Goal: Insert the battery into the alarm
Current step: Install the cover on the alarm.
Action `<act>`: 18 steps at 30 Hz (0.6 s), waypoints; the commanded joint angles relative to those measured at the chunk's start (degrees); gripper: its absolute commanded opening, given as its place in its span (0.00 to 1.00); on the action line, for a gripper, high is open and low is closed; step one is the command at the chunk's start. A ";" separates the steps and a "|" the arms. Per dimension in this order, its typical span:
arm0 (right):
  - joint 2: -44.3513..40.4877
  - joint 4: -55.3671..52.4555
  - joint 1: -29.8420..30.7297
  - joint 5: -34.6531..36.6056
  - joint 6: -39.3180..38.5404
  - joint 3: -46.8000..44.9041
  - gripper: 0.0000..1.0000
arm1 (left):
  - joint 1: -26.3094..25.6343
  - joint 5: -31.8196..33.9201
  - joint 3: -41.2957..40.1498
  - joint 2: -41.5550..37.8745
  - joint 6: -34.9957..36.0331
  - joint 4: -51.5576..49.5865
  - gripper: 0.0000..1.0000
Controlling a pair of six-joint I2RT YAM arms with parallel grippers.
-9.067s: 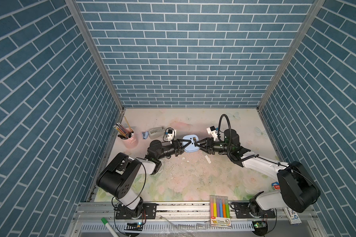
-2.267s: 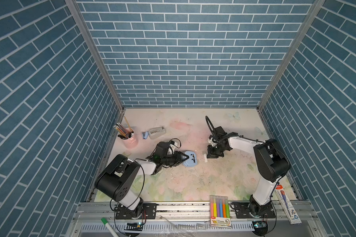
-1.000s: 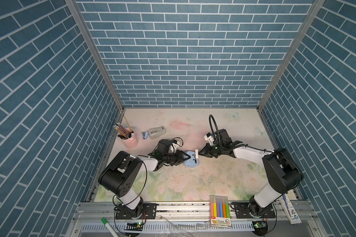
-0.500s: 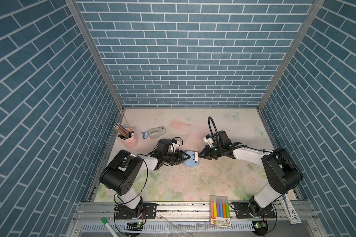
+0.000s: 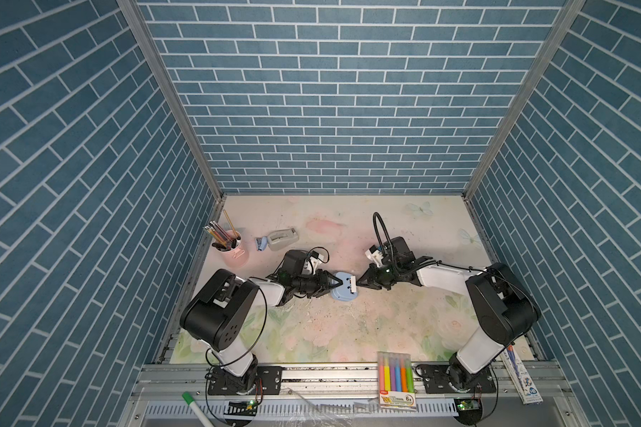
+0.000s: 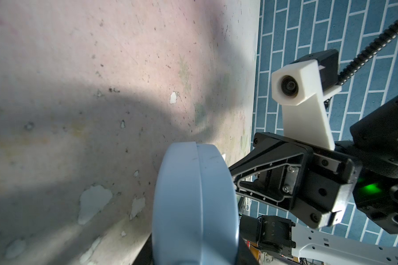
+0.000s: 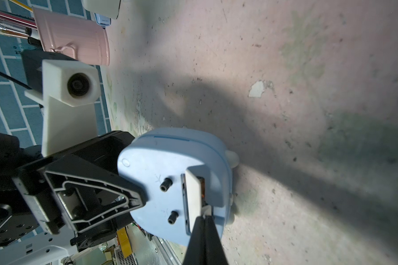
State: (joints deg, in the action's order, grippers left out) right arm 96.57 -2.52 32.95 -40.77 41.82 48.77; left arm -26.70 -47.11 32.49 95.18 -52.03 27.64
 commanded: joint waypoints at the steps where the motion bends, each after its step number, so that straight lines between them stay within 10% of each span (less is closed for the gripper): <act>1: 1.24 -0.73 0.27 -0.95 1.44 0.27 0.00 | -0.01 3.17 -0.67 2.21 1.77 -5.70 0.00; 18: 2.43 -0.56 0.45 -2.34 0.75 1.30 0.00 | 0.02 2.86 -0.50 2.86 1.75 -5.23 0.00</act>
State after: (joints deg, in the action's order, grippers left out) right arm 97.58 -2.52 33.08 -42.48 41.80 48.86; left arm -26.52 -47.62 32.58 95.53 -52.03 27.79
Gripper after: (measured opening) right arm 0.043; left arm 0.416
